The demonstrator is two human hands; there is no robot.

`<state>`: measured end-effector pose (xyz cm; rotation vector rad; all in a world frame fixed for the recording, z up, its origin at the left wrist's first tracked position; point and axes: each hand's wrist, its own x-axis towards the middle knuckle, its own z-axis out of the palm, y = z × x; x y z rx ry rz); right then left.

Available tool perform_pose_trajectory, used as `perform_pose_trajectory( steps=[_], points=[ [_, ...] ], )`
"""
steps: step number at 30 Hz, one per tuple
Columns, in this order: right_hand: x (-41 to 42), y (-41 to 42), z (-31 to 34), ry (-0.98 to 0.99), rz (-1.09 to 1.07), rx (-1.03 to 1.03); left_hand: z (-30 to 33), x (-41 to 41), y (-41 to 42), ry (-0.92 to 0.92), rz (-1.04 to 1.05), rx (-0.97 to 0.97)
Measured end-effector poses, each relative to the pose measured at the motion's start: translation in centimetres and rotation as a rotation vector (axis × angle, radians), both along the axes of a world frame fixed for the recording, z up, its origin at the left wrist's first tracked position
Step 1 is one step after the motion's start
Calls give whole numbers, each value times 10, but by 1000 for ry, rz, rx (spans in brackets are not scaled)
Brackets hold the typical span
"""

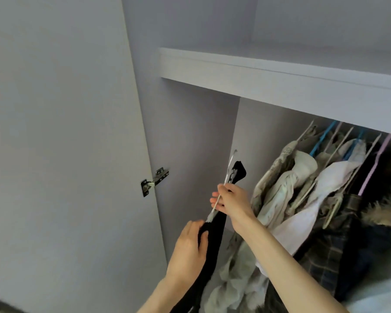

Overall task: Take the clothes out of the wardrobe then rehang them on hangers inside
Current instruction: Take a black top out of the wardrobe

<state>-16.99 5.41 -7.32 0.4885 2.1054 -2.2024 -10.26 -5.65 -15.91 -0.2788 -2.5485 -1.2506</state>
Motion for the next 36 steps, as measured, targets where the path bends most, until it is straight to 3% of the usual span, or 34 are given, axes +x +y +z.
perform_pose_trajectory(
  steps=[5, 10, 15, 20, 25, 30, 36],
  points=[
    [9, 1, -6, -87, 153, 62, 1, 8, -22, -119, -112, 22],
    [20, 13, -15, -115, 230, 204, 0, -12, -51, -74, -67, -125],
    [42, 27, -29, -31, 199, 536, 0, -37, -71, 141, -39, -357],
    [62, 34, -39, 73, 201, 568, -7, -32, -70, 223, -125, -473],
    [68, 37, -48, 171, 201, 548, -23, -6, -73, 173, -12, -372],
    [69, 25, -52, 245, 386, 556, -33, 29, -84, 138, 205, -270],
    [76, -2, -70, 494, 586, 795, -30, 116, -119, 64, 595, -226]
  ],
)
